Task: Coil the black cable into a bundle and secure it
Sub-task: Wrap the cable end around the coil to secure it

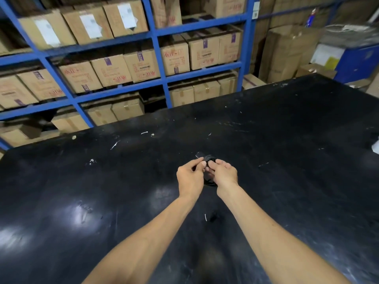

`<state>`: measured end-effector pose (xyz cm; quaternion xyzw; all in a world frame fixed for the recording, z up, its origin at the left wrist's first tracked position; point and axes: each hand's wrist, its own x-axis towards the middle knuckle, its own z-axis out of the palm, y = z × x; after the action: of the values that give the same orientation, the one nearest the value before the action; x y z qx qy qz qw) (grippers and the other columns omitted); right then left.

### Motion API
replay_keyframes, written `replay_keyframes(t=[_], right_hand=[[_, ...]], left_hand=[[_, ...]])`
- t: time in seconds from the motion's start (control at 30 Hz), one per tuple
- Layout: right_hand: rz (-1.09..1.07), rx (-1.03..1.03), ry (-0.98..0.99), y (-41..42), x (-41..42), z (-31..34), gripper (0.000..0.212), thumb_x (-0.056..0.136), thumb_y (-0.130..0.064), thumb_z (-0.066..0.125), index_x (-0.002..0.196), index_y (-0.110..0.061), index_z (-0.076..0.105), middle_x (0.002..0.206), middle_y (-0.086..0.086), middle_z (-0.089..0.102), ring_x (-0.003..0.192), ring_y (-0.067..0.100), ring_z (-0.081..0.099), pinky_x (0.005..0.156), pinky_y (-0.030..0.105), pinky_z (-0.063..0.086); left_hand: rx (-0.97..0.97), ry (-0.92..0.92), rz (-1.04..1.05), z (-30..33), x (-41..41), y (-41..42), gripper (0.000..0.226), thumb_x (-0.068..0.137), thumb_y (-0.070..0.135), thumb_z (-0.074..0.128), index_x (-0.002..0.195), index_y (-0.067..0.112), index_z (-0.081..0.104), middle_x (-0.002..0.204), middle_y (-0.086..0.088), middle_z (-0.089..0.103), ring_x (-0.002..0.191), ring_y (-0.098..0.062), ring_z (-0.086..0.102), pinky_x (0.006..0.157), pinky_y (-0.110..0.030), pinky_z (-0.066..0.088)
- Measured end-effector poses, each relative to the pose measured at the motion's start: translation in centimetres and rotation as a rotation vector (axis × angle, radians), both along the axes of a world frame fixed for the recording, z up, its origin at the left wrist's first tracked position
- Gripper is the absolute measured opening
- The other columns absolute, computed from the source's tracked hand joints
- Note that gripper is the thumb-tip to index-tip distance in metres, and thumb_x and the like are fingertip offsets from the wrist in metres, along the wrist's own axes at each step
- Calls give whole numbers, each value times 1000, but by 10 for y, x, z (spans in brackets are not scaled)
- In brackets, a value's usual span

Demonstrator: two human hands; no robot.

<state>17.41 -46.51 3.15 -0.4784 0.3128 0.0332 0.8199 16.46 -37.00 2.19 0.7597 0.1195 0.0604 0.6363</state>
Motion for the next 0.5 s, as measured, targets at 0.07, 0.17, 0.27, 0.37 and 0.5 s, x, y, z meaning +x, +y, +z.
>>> replay_keyframes(t=[0.07,0.17,0.27,0.37,0.5], right_hand=[[8,84,-15,0,-2,8,27,97,3,60,120,-10,53,85,11,68,68,16,63,60,27,53],[31,154,-39,-1,-2,17,33,99,3,54,123,-19,47,86,9,64,68,15,58,64,28,49],[73,85,-59,-3,-3,21,33,99,3,53,126,-16,48,80,8,62,63,13,53,58,26,41],[63,62,-66,-3,-5,22,32,98,3,55,125,-13,48,76,8,60,60,13,51,55,26,38],[80,-9,-48,-3,-9,21,33,96,2,58,124,-13,49,72,6,60,58,13,50,53,25,39]], left_hand=[[1,-19,-14,7,-1,2,19,91,13,68,107,16,78,94,7,77,87,0,71,79,-13,52],[-9,-6,-37,17,-1,6,17,86,14,72,101,18,80,90,7,79,89,-6,72,82,-21,55],[-80,62,-20,29,2,9,14,81,8,76,88,18,81,85,4,79,87,-8,72,79,-21,53],[-143,115,12,37,4,12,17,75,2,77,75,19,80,80,-1,79,88,-16,74,81,-27,57],[-59,153,41,40,6,12,19,75,1,76,68,19,79,77,-3,79,87,-21,75,84,-34,60]])
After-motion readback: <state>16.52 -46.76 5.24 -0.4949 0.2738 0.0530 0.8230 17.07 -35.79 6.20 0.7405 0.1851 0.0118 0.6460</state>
